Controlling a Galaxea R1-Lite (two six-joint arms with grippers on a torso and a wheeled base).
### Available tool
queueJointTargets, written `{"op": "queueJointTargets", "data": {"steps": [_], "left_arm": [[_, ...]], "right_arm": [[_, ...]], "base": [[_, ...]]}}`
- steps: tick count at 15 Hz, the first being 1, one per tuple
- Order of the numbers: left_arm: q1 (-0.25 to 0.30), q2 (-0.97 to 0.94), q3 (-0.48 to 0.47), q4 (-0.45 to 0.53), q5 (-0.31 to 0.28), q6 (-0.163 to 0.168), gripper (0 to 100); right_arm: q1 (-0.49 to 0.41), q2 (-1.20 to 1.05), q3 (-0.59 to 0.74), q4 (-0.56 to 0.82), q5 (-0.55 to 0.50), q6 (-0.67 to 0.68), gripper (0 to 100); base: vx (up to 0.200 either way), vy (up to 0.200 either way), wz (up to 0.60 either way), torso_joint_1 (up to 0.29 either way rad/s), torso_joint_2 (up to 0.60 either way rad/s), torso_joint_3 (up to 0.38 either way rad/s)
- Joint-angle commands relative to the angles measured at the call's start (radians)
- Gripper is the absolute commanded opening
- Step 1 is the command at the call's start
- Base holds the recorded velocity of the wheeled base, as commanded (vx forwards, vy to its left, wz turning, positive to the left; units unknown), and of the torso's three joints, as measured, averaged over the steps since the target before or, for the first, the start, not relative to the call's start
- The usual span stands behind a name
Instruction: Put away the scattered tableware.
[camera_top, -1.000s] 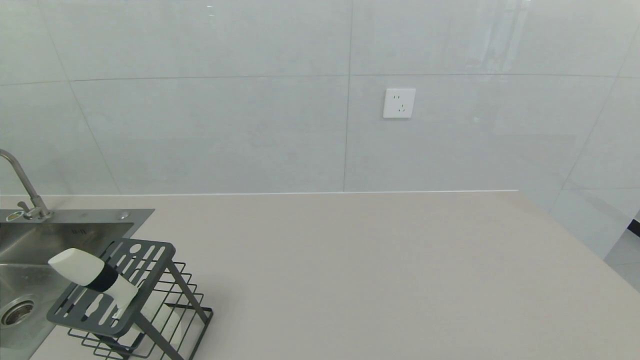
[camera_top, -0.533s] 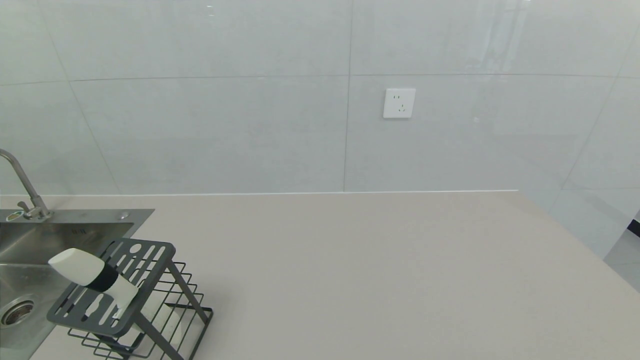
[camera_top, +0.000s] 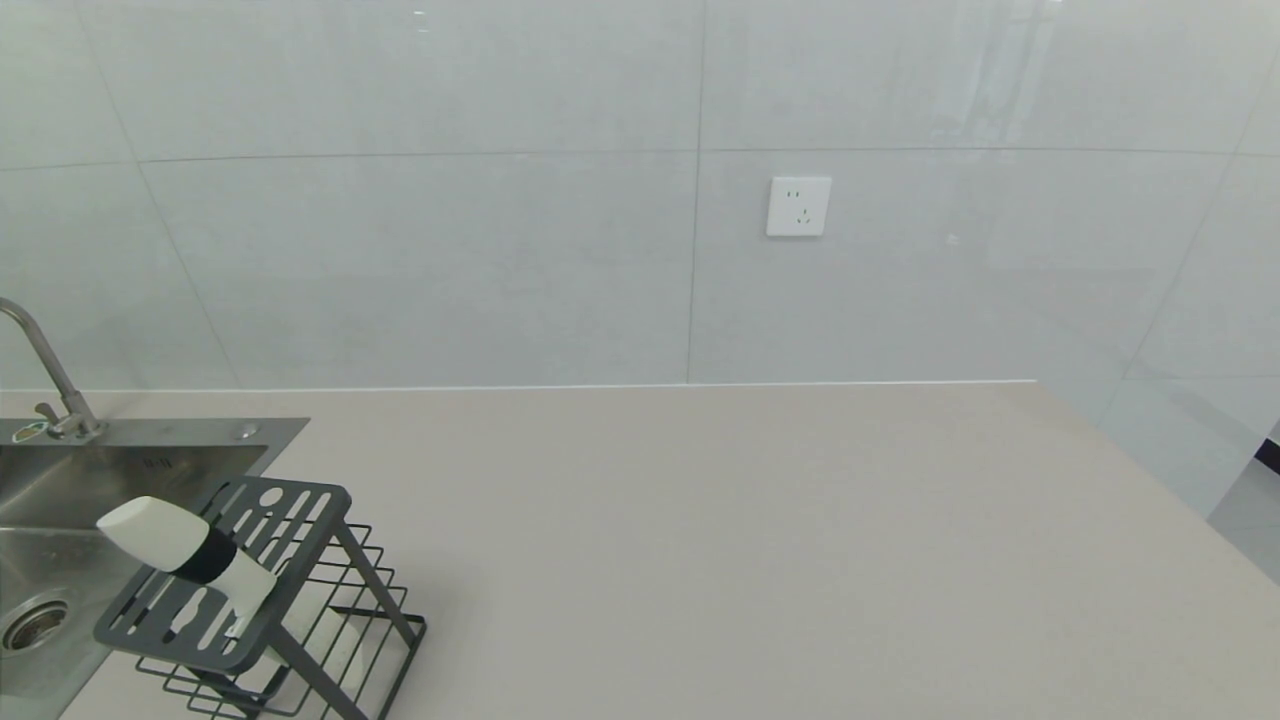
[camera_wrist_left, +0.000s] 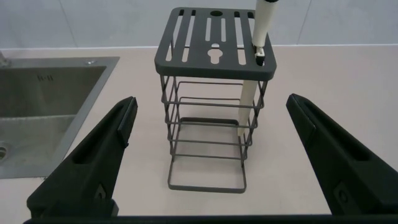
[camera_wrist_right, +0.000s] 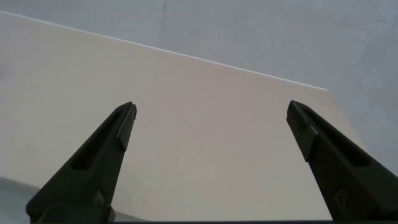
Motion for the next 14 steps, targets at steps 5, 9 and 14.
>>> {"op": "queueJointTargets", "data": {"steps": [5, 9, 14], "left_arm": [[0.000, 0.001, 0.000, 0.000, 0.000, -0.001, 100], [0.000, 0.001, 0.001, 0.000, 0.000, -0.001, 100], [0.000, 0.001, 0.000, 0.000, 0.000, -0.001, 100]], "right_arm": [[0.006, -0.002, 0.000, 0.069, -0.249, 0.118, 100], [0.006, -0.002, 0.000, 0.071, -0.249, 0.107, 100], [0.009, -0.002, 0.000, 0.071, -0.247, 0.110, 100]], "base": [[0.000, 0.000, 0.00, 0.000, 0.00, 0.000], [0.000, 0.000, 0.00, 0.000, 0.00, 0.000], [0.000, 0.000, 0.00, 0.000, 0.00, 0.000]]}}
